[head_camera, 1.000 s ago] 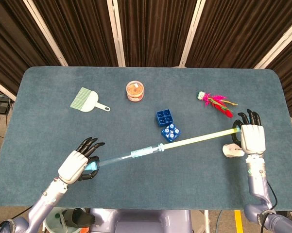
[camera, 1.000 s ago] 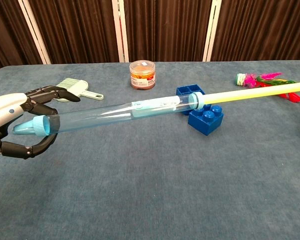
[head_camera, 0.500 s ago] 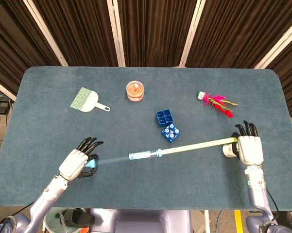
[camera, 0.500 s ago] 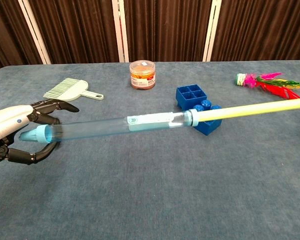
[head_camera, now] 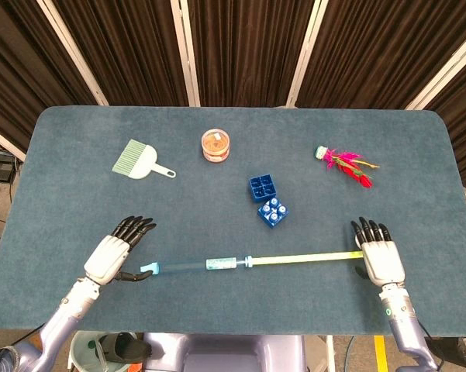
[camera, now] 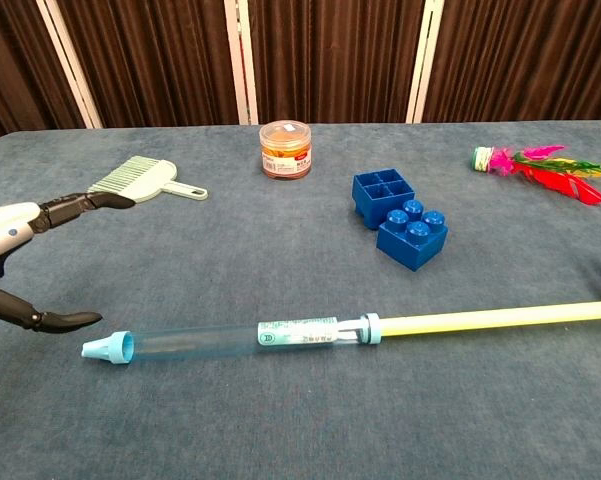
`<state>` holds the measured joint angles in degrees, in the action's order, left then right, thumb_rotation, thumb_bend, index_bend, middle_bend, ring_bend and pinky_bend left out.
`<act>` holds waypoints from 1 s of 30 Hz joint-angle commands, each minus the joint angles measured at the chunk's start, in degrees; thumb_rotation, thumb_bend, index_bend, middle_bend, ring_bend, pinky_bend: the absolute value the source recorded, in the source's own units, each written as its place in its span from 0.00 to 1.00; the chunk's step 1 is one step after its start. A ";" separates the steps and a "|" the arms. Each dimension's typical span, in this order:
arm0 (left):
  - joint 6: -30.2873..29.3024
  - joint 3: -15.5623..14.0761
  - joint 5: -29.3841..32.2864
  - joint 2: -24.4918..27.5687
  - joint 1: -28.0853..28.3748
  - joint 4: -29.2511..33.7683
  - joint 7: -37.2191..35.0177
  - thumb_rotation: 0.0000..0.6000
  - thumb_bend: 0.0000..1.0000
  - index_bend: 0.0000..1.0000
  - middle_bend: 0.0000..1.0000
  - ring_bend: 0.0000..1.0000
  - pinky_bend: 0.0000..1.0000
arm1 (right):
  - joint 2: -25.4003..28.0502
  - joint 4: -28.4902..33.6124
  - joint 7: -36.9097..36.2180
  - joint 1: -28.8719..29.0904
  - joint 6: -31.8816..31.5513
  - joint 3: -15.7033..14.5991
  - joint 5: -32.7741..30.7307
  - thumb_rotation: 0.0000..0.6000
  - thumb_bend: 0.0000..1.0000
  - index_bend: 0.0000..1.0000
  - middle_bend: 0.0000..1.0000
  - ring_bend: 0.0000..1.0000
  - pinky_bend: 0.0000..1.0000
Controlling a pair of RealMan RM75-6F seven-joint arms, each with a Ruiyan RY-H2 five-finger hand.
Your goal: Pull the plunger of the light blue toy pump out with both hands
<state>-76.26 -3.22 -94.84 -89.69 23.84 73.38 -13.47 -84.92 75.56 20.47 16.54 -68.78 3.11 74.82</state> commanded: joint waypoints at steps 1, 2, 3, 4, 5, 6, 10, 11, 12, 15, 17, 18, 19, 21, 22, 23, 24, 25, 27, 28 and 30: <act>-0.52 0.33 0.03 0.67 -0.13 0.62 0.09 1.00 0.16 0.07 0.03 0.00 0.00 | 2.66 4.25 1.10 -0.16 0.42 -0.40 -0.14 1.00 0.03 0.00 0.00 0.00 0.07; -0.70 0.45 0.08 1.03 -0.20 0.96 0.19 1.00 0.15 0.07 0.03 0.00 0.00 | 3.53 5.72 1.03 -0.20 0.37 -0.44 0.02 1.00 0.01 0.00 0.00 0.00 0.07; -0.84 0.56 0.16 1.46 -0.26 1.37 0.37 1.00 0.15 0.06 0.02 0.00 0.00 | 4.47 7.25 0.86 -0.21 0.22 -0.44 0.30 1.00 0.00 0.00 0.00 0.00 0.07; -0.92 0.69 0.30 1.98 -0.32 1.88 0.66 1.00 0.14 0.05 0.01 0.00 0.00 | 5.50 8.84 0.70 -0.29 0.02 -0.47 0.55 1.00 0.00 0.00 0.00 0.00 0.07; -0.89 0.86 0.66 2.82 -0.44 2.73 1.37 1.00 0.14 0.04 0.01 0.00 0.00 | 6.90 11.07 0.34 -0.48 -0.56 -0.42 0.98 1.00 0.00 0.00 0.00 0.00 0.07; -1.25 1.35 1.43 4.11 -0.81 3.45 2.82 1.00 0.13 0.03 0.00 0.00 0.00 | 8.27 13.44 -0.35 -0.84 -3.05 0.53 2.13 1.00 0.00 0.00 0.00 0.00 0.07; -1.61 2.62 4.42 9.29 -2.07 9.00 9.39 1.00 0.12 0.00 0.00 0.00 0.00 | 11.35 17.81 2.65 -2.79 -10.72 2.25 4.58 1.00 0.00 0.00 0.00 0.00 0.07; -1.95 2.89 4.85 10.11 -2.35 9.85 10.48 1.00 0.11 0.00 0.00 0.00 0.00 | 11.65 18.23 3.40 -3.04 -11.79 2.65 4.65 1.00 0.00 0.00 0.00 0.00 0.07; -2.30 3.14 5.24 10.92 -2.62 10.63 11.53 1.00 0.11 0.00 0.00 0.00 0.00 | 11.97 18.65 4.04 -3.27 -12.70 3.06 4.59 1.00 0.00 0.00 0.00 0.00 0.07; -4.19 4.13 7.38 16.34 -4.35 14.60 17.75 1.00 0.11 0.00 0.00 0.00 0.00 | 14.88 21.99 5.75 -4.72 -15.58 5.48 1.41 1.00 0.00 0.00 0.00 0.00 0.06; -3.81 4.10 8.80 19.11 -4.94 17.24 21.29 1.00 0.11 0.00 0.00 0.00 0.00 | 16.20 23.72 6.04 -5.48 -16.04 5.89 -0.19 1.00 0.00 0.00 0.00 0.00 0.04; -3.65 4.03 9.69 20.70 -5.35 18.84 23.53 1.00 0.11 0.00 0.00 0.00 0.00 | 16.89 24.68 5.84 -5.99 -16.22 5.92 -0.98 1.00 0.00 0.00 0.00 0.00 0.04; -3.71 3.93 10.47 22.13 -5.82 20.41 25.78 1.00 0.11 0.00 0.00 0.00 0.00 | 17.56 25.52 5.39 -6.50 -16.32 5.83 -1.57 1.00 0.00 0.00 0.00 0.00 0.04; -4.34 3.42 11.47 24.45 -6.97 23.18 30.18 1.00 0.11 0.00 0.00 0.00 0.00 | 18.74 26.68 4.03 -7.62 -16.37 5.26 -2.32 1.00 0.00 0.00 0.00 0.00 0.04; -4.84 2.98 11.77 25.35 -7.70 24.47 32.22 1.00 0.11 0.00 0.00 0.00 0.00 | 19.27 27.00 3.36 -8.17 -16.26 4.80 -2.55 1.00 0.00 0.00 0.00 0.00 0.04; -5.49 2.51 11.92 26.05 -8.48 25.59 34.06 1.00 0.11 0.00 0.00 0.00 0.00 | 19.75 27.19 2.69 -8.68 -16.11 4.29 -2.66 1.00 0.00 0.00 0.00 0.00 0.04; -6.20 1.99 12.03 26.53 -9.33 26.52 35.67 1.00 0.11 0.00 0.00 0.00 0.00 | 20.16 27.27 2.05 -9.18 -15.99 3.78 -2.73 1.00 0.00 0.00 0.00 0.00 0.04; -6.89 1.46 12.22 26.90 -10.23 27.37 37.02 1.00 0.11 0.00 0.00 0.00 0.00 | 20.52 27.28 1.49 -9.68 -15.91 3.26 -2.76 1.00 0.00 0.00 0.00 0.00 0.04; -8.42 0.63 12.91 27.28 -12.11 28.79 38.78 1.00 0.11 0.00 0.00 0.00 0.00 | 20.98 27.03 0.58 -10.73 -16.13 2.27 -2.58 1.00 0.00 0.00 0.00 0.00 0.04; -9.39 0.41 13.26 27.27 -13.10 29.23 39.02 1.00 0.11 0.00 0.00 0.00 0.00 | 21.10 26.86 0.22 -11.25 -16.42 1.89 -2.51 1.00 0.00 0.00 0.00 0.00 0.04; -11.38 0.15 13.78 26.97 -15.01 29.34 38.37 1.00 0.11 0.00 0.00 0.00 0.00 | 21.54 27.11 -0.05 -11.91 -17.05 1.55 -2.18 1.00 0.00 0.00 0.00 0.00 0.04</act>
<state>-85.52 -2.26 -82.10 -63.14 10.85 101.78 24.86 -63.66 102.55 20.70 4.95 -85.42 4.87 72.32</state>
